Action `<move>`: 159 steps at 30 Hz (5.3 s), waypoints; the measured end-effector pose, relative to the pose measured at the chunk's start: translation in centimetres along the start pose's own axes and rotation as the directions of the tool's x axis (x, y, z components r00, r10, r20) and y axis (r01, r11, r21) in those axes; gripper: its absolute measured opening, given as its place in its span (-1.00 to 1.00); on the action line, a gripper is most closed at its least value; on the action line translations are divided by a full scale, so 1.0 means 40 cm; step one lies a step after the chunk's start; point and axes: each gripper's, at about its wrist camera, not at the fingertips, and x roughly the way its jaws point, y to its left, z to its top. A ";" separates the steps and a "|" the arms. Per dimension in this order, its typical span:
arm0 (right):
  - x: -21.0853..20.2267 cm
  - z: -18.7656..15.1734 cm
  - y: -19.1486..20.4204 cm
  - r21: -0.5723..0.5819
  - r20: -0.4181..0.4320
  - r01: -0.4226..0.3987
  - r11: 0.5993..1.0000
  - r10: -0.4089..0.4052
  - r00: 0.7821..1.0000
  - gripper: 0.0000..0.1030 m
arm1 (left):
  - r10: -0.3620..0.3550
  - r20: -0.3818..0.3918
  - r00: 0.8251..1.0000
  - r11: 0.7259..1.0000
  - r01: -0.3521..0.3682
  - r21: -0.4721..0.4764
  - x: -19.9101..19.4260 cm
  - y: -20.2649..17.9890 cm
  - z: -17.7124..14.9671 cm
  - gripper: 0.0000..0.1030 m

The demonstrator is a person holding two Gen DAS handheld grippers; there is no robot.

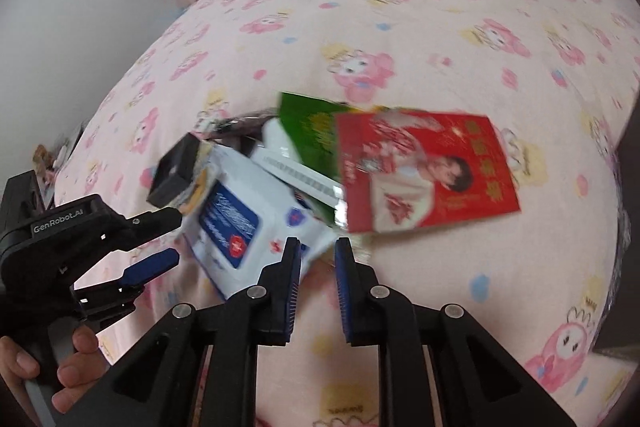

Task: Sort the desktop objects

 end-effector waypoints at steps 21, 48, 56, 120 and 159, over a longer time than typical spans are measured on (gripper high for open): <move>0.103 0.025 0.139 -0.074 -0.071 -0.094 0.993 0.089 0.994 -0.29 | -0.029 -0.064 0.998 0.999 0.031 0.039 0.049 0.010 0.029 -0.81; 0.087 0.022 0.053 -0.016 -0.025 -0.054 0.998 0.054 0.998 -0.51 | -0.038 -0.082 0.996 0.997 0.032 -0.070 0.073 0.049 0.049 -0.81; 0.021 0.003 0.010 -0.004 0.018 -0.056 0.998 0.056 0.998 -0.90 | -0.069 -0.175 0.982 0.993 0.083 0.078 0.093 -0.020 0.004 -0.87; 0.031 0.030 -0.132 0.091 0.032 -0.092 0.992 0.089 0.995 -0.23 | -0.066 -0.163 0.984 0.970 0.101 0.220 0.136 -0.151 0.015 -0.61; -0.099 -0.230 -0.372 0.168 0.064 -0.094 0.981 0.085 0.994 -0.62 | 0.198 -0.433 0.879 0.877 0.039 0.479 0.185 -0.153 -0.328 -0.49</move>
